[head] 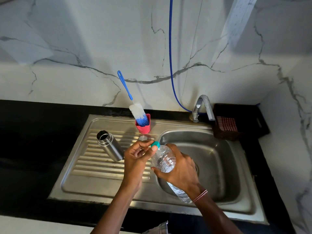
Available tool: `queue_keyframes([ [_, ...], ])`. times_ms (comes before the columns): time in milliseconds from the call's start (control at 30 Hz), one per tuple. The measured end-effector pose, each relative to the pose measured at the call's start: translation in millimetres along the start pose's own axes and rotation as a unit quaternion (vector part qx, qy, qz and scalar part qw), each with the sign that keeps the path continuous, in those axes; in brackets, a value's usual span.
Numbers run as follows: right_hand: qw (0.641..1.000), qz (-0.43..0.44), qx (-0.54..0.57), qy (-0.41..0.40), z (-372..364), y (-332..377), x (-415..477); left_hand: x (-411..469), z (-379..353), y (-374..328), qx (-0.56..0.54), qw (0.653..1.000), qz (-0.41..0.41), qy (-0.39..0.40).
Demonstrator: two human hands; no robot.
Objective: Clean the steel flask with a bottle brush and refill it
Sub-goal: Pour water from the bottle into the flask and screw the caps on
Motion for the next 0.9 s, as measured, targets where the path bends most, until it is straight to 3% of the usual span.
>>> queue_keyframes([
  [200, 0.998, -0.004, 0.019, 0.062, 13.3, 1.9, 2.1, 2.2, 0.2, -7.2, -0.036, 0.992, -0.004, 0.122],
  [333, 0.996, -0.009, 0.027, 0.082, 17.5, 5.2, 1.6, 2.5, -0.1, -11.7, -0.035, 0.986, -0.002, 0.162],
  [733, 1.000, 0.022, -0.013, 0.017, 19.1, 15.9, -7.1, -4.9, -2.7, -11.9, -0.028, 0.999, 0.034, 0.008],
  [900, 0.999, 0.027, -0.022, 0.020, 15.5, 12.4, -8.4, -5.9, 0.4, -14.0, -0.012, 0.999, 0.022, 0.023],
])
Point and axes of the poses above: each hand's wrist, its own x-axis towards the middle knuckle, its own z-axis out of the back of the hand, y = z × x, the point moved 2 cm from there along x, towards the middle knuckle, and after that the axes turned 13 degrees about -z, right-handed, at the moved point
